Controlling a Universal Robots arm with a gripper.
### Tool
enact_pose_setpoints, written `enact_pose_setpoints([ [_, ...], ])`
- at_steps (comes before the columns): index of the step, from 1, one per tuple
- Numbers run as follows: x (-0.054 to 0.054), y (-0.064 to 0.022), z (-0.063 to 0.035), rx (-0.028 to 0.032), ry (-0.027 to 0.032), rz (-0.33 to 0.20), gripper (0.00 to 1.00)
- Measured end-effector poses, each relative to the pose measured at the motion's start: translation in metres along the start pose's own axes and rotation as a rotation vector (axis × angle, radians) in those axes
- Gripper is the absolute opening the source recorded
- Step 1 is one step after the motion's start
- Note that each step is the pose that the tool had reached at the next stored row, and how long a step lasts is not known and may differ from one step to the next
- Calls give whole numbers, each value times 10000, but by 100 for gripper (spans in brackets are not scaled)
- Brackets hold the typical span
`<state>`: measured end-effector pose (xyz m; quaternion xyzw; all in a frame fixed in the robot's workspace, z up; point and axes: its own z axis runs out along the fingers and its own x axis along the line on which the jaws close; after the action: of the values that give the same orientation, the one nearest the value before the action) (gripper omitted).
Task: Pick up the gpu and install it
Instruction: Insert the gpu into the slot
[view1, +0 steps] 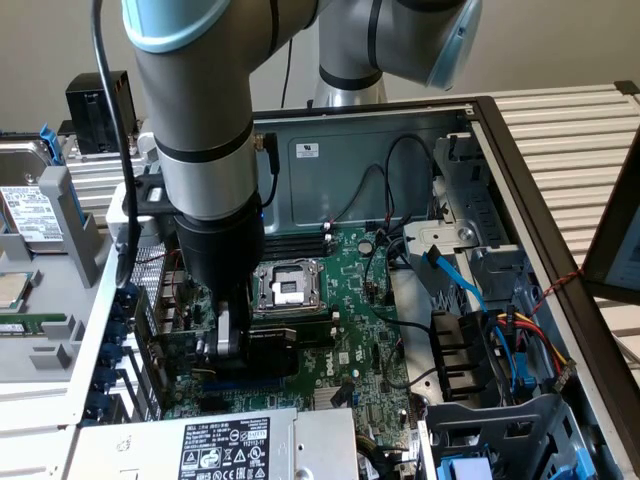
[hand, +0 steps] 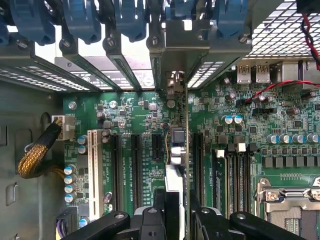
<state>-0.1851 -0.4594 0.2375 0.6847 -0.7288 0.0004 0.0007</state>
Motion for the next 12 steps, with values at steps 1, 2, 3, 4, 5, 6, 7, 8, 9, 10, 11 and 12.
enact_pose_setpoints([
  [1, 0, 0, 0, 0, 0, 0, 28],
  [2, 0, 0, 0, 1, 0, -1, 28],
  [3, 0, 0, 0, 1, 0, -2, 28],
  [4, 0, 0, 0, 2, 0, -2, 28],
  [5, 0, 0, 0, 2, 0, -3, 28],
  [6, 0, 0, 0, 2, 0, -3, 28],
  [7, 0, 0, 0, 2, 0, -3, 28],
  [8, 0, 0, 0, 2, 0, -3, 28],
  [9, 0, 0, 0, 3, 0, -3, 28],
  [10, 0, 0, 0, 5, 0, -4, 28],
  [11, 0, -1, 0, 12, -2, -6, 28],
  [12, 0, 0, 0, 17, -2, -6, 28],
])
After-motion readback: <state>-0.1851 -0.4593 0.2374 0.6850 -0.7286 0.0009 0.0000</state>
